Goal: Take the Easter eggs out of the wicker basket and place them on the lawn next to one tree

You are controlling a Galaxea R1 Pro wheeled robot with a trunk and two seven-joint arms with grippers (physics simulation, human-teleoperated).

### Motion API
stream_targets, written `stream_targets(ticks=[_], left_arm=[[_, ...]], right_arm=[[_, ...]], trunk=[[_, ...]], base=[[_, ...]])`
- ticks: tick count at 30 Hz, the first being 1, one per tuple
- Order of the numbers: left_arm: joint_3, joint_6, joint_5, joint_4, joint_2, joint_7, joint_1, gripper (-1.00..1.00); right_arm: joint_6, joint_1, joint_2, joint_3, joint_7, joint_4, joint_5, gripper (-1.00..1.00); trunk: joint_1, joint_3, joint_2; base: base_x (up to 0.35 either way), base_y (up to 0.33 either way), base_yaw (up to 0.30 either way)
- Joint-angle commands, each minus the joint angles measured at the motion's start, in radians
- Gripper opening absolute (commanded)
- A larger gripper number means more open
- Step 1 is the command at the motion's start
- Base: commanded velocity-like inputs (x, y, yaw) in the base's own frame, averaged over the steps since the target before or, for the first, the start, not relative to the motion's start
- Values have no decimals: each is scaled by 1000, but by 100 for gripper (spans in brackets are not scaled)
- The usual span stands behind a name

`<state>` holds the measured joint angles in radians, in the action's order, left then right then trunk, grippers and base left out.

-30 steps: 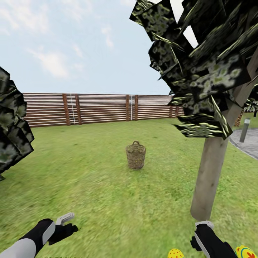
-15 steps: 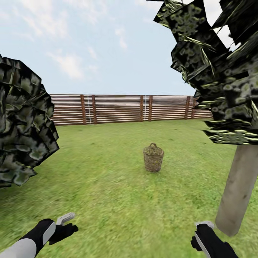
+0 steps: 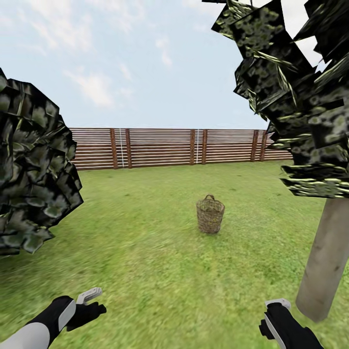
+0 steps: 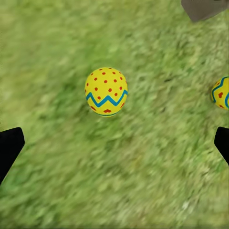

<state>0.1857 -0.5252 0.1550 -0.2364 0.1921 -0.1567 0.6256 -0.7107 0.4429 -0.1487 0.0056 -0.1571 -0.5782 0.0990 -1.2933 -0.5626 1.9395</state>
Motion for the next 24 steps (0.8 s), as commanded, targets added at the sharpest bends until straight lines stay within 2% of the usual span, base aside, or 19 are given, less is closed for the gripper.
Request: stream_targets(ticks=[1,11,24], left_arm=[[2,-9,11,-2,1,0,0,100],[4,-13,13,-3,13,2,0,100],[5,-13,29,-2,18,-4,0,100]], right_arm=[[-6,0,0,1,4,-1,10,100],[-7,0,1,2,4,-1,10,100],[-7,0,4,2,4,-1,10,100]], trunk=[[0,-1,1],[0,-1,1],[0,-1,1]], base=[[168,1,0],[301,43,0],[228,240,0]])
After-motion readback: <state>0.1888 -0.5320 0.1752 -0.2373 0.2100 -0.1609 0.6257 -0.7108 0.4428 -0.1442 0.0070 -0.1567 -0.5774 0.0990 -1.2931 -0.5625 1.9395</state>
